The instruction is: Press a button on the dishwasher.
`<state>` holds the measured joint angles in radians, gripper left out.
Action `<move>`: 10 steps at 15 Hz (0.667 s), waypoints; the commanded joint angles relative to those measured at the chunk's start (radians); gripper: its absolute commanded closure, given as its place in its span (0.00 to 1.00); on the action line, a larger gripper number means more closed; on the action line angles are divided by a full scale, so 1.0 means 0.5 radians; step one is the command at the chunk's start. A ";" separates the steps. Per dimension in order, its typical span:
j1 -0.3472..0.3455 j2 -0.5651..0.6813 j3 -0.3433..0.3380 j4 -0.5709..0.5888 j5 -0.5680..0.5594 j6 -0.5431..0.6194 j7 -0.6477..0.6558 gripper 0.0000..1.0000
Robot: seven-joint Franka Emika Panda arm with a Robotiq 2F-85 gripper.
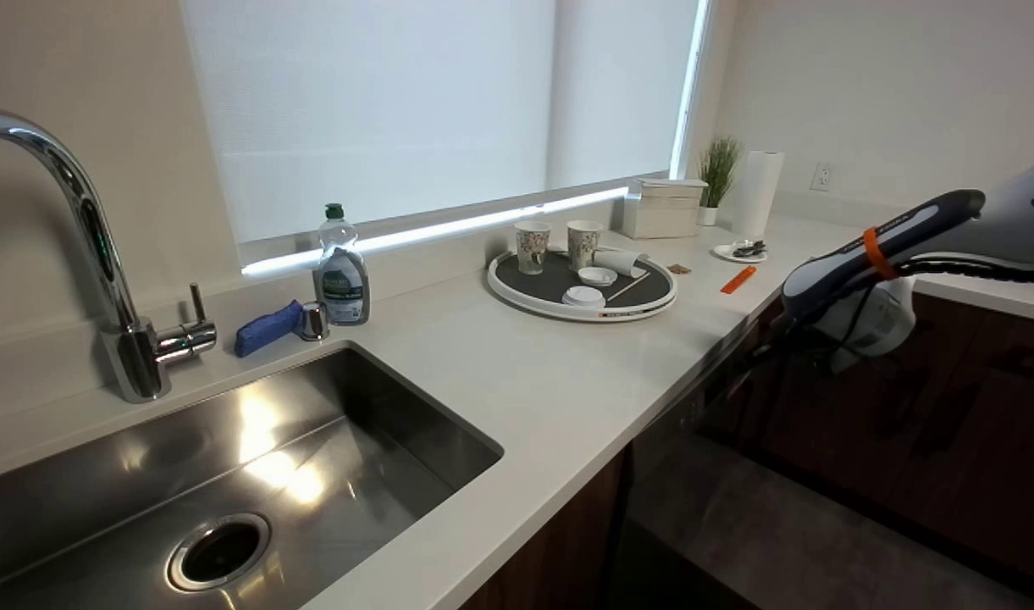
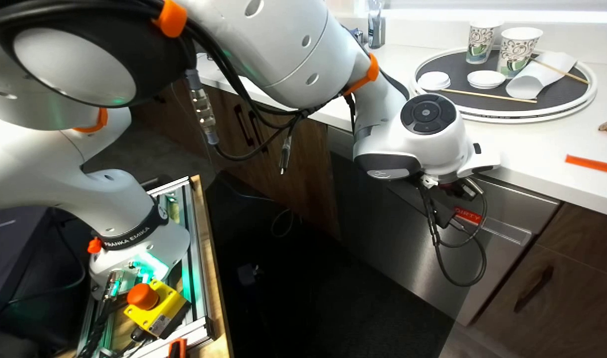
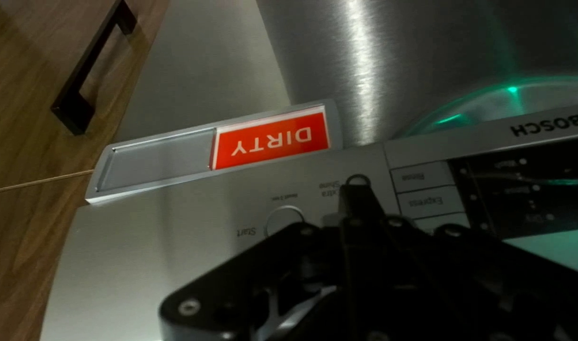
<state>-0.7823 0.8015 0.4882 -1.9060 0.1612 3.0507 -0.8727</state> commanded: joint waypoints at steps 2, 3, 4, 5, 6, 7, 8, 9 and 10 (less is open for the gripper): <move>-0.075 0.101 0.128 0.043 -0.021 0.102 0.189 1.00; -0.095 0.110 0.151 0.043 -0.022 0.106 0.223 1.00; -0.114 0.121 0.171 0.046 -0.024 0.109 0.255 1.00; -0.126 0.124 0.181 0.043 -0.029 0.115 0.287 1.00; -0.143 0.130 0.198 0.041 -0.031 0.117 0.315 1.00; -0.154 0.132 0.211 0.038 -0.031 0.123 0.350 1.00; -0.169 0.142 0.227 0.041 -0.036 0.128 0.374 1.00; -0.186 0.148 0.244 0.040 -0.038 0.128 0.399 1.00; -0.196 0.152 0.255 0.039 -0.041 0.130 0.425 1.00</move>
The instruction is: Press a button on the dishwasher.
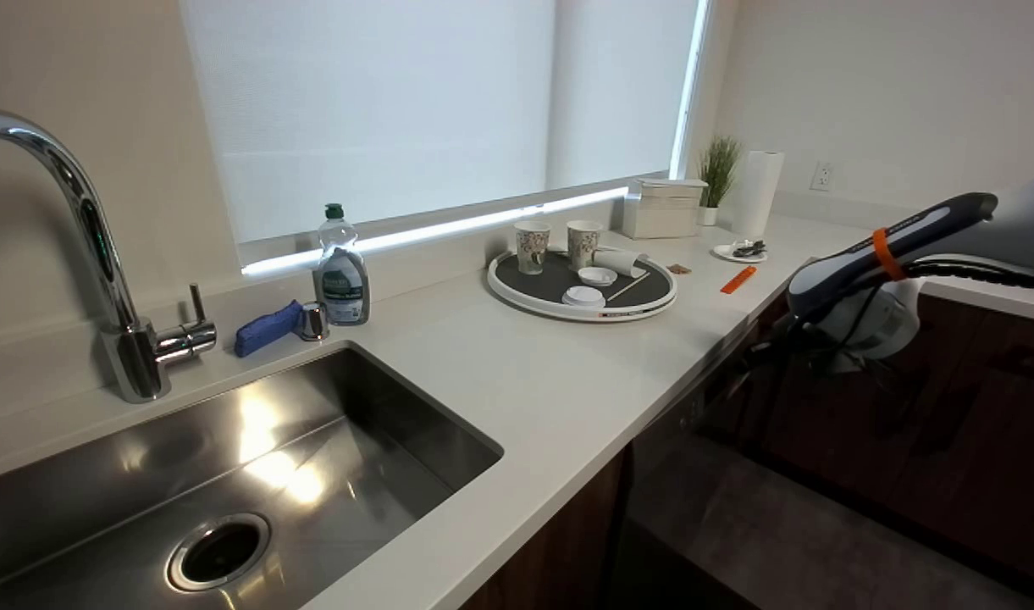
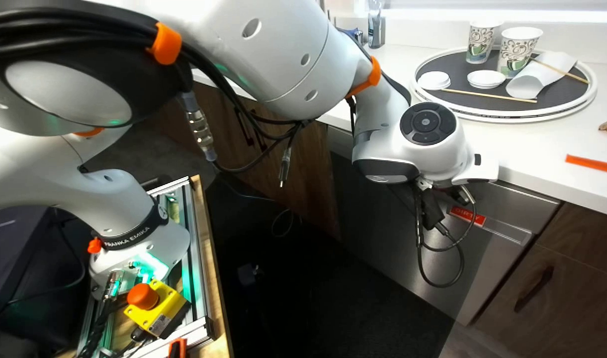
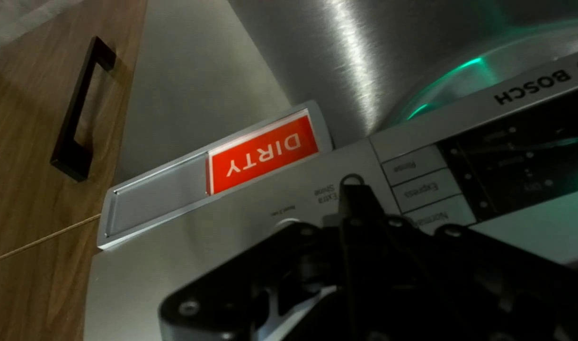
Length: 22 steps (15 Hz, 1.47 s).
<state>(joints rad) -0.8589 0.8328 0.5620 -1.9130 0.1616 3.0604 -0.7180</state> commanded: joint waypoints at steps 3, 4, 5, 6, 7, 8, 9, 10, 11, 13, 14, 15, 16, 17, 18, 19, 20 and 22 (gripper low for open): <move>-0.075 0.098 0.142 0.052 -0.056 0.114 0.177 1.00; -0.076 0.098 0.147 0.053 -0.063 0.117 0.190 1.00; -0.081 0.100 0.156 0.055 -0.067 0.116 0.201 1.00; -0.080 0.101 0.158 0.058 -0.072 0.116 0.208 1.00; -0.073 0.099 0.155 0.060 -0.078 0.116 0.215 1.00; -0.070 0.099 0.154 0.063 -0.083 0.112 0.221 1.00; -0.062 0.096 0.148 0.065 -0.087 0.113 0.227 1.00; -0.059 0.096 0.147 0.066 -0.090 0.113 0.233 1.00; -0.056 0.094 0.144 0.067 -0.096 0.109 0.239 1.00; -0.052 0.093 0.141 0.067 -0.106 0.109 0.248 1.00; -0.050 0.092 0.137 0.067 -0.111 0.107 0.254 1.00; -0.049 0.090 0.135 0.066 -0.116 0.108 0.259 1.00; -0.048 0.089 0.133 0.066 -0.119 0.106 0.266 1.00; -0.048 0.089 0.132 0.066 -0.124 0.105 0.271 1.00; -0.045 0.088 0.129 0.066 -0.128 0.103 0.277 1.00; -0.044 0.087 0.126 0.066 -0.130 0.101 0.283 1.00; -0.036 0.083 0.112 0.066 -0.132 0.096 0.293 1.00; -0.019 0.071 0.076 0.070 -0.132 0.077 0.327 1.00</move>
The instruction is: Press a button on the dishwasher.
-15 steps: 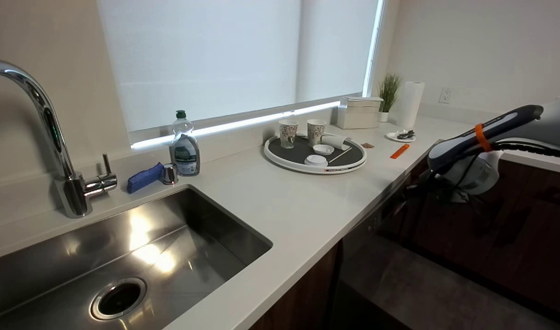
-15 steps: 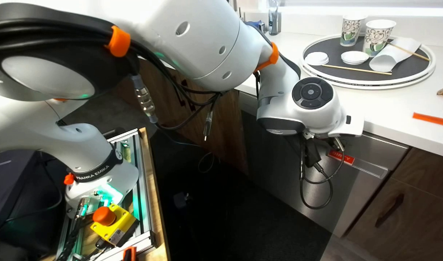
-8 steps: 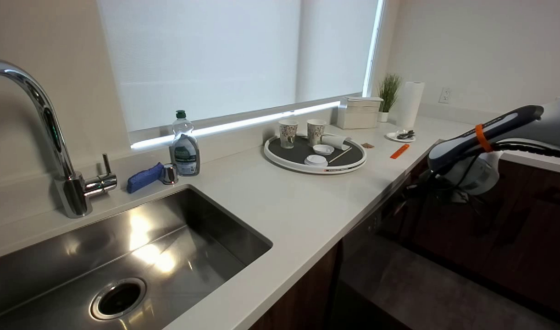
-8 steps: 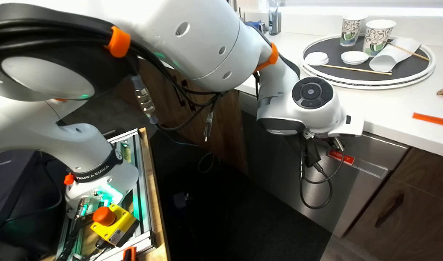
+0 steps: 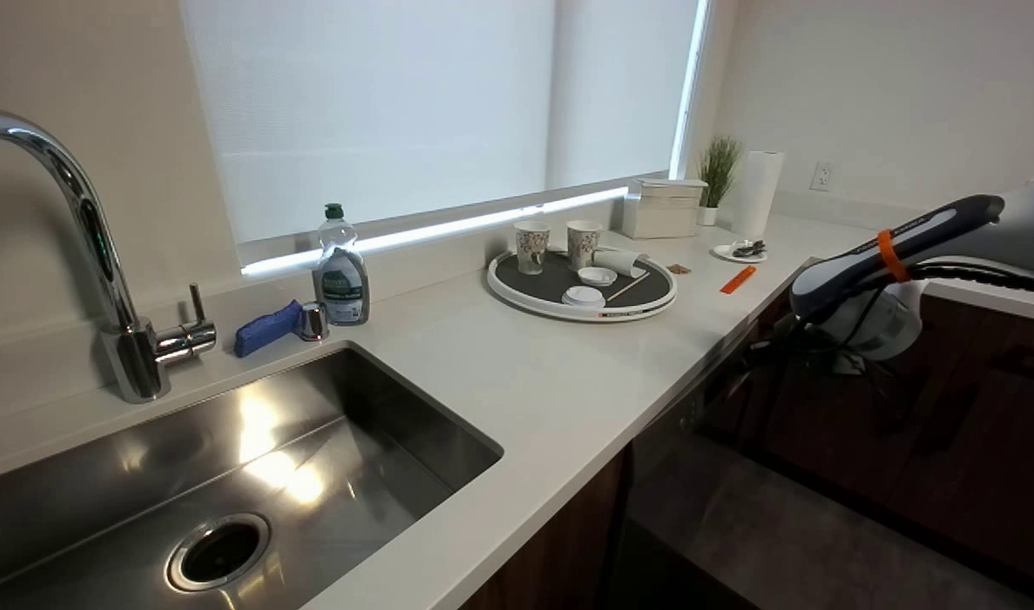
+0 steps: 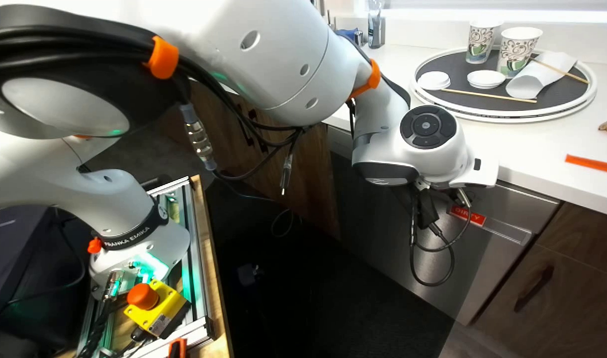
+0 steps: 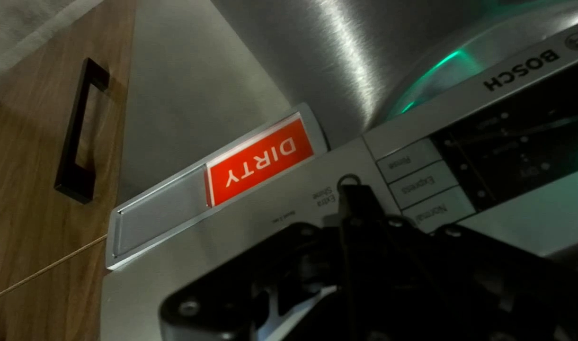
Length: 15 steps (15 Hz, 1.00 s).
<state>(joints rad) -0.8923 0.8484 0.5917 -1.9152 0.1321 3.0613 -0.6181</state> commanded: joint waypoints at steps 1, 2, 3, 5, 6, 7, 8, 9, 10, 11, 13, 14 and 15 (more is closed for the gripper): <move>0.048 0.028 0.000 0.070 -0.077 0.049 0.143 1.00; 0.054 0.010 -0.021 0.060 -0.089 0.025 0.150 1.00; 0.049 0.001 -0.025 0.049 -0.109 0.010 0.138 1.00; 0.031 -0.021 -0.034 0.019 -0.156 -0.004 0.112 1.00; 0.027 -0.041 -0.049 -0.001 -0.192 -0.028 0.094 1.00; 0.051 -0.068 -0.093 -0.022 -0.219 -0.022 0.107 1.00; 0.060 -0.091 -0.123 -0.045 -0.249 -0.021 0.106 1.00; 0.062 -0.113 -0.147 -0.066 -0.284 -0.028 0.086 1.00; 0.065 -0.130 -0.172 -0.085 -0.312 -0.021 0.076 1.00; 0.047 -0.142 -0.175 -0.106 -0.340 -0.032 0.056 1.00; 0.017 -0.182 -0.187 -0.164 -0.395 -0.055 0.014 1.00; 0.006 -0.199 -0.192 -0.193 -0.420 -0.062 -0.007 1.00; -0.004 -0.224 -0.197 -0.230 -0.436 -0.062 -0.022 1.00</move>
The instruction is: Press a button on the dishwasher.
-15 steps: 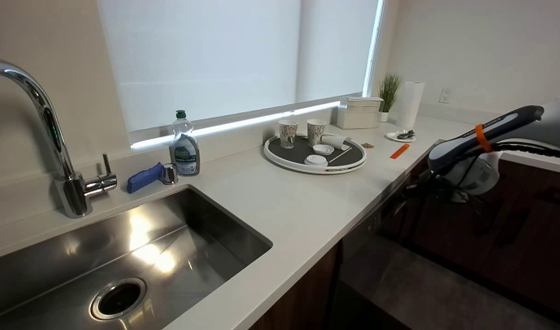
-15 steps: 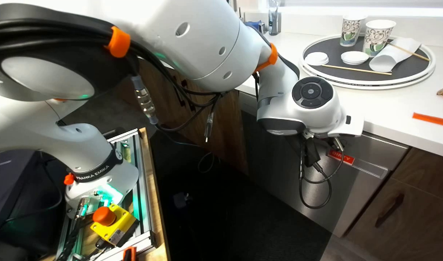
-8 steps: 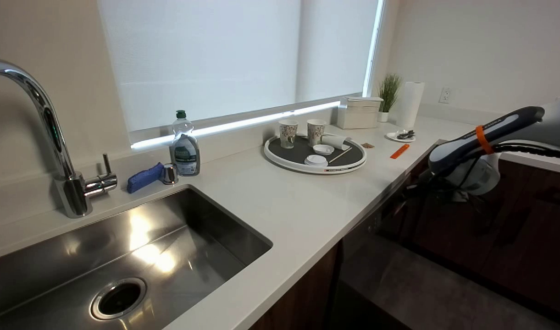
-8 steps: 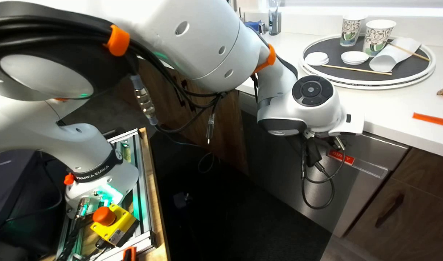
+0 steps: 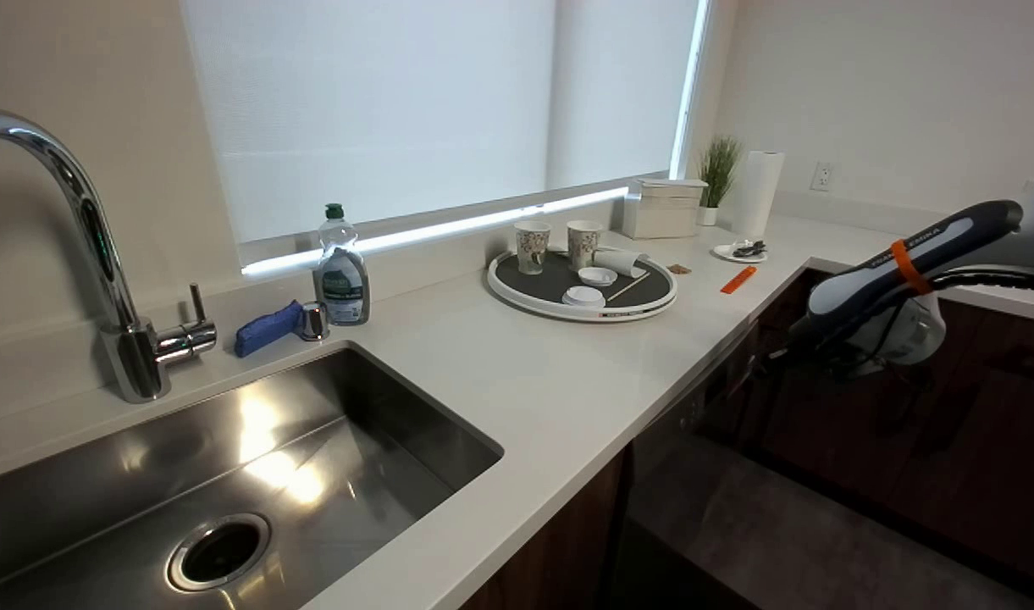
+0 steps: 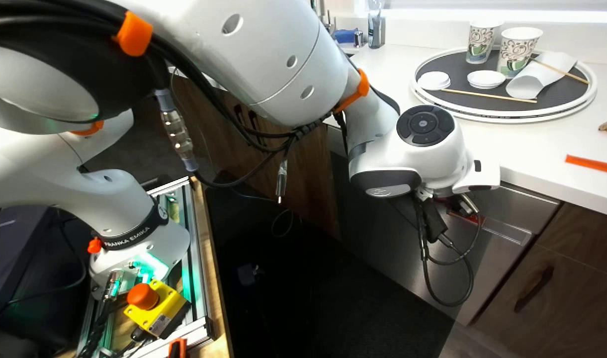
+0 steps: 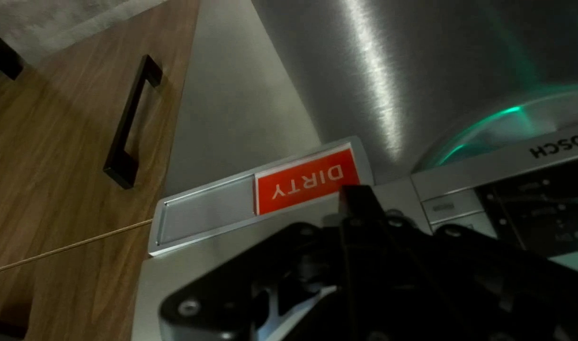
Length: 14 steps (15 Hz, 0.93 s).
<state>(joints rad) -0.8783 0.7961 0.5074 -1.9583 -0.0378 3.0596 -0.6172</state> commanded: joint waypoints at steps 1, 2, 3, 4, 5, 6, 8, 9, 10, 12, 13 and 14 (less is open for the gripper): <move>-0.065 -0.138 -0.005 -0.181 -0.116 -0.069 -0.060 1.00; -0.083 -0.168 0.003 -0.221 -0.134 -0.077 -0.089 1.00; -0.114 -0.204 0.024 -0.272 -0.155 -0.091 -0.136 1.00; -0.179 -0.221 0.083 -0.309 -0.175 -0.125 -0.216 1.00; -0.186 -0.268 0.083 -0.358 -0.189 -0.149 -0.263 1.00; -0.182 -0.330 0.067 -0.407 -0.190 -0.197 -0.301 0.90; -0.141 -0.453 0.003 -0.497 -0.173 -0.252 -0.364 0.68; -0.124 -0.504 -0.019 -0.536 -0.162 -0.266 -0.405 0.60; -0.105 -0.569 -0.044 -0.588 -0.153 -0.273 -0.435 0.53; -0.058 -0.676 -0.099 -0.667 -0.137 -0.284 -0.489 0.38; -0.048 -0.728 -0.108 -0.710 -0.120 -0.289 -0.519 0.31; -0.020 -0.769 -0.138 -0.742 -0.115 -0.281 -0.538 0.22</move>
<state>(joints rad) -0.9281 0.5185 0.4811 -2.2446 -0.1066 2.9427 -0.8541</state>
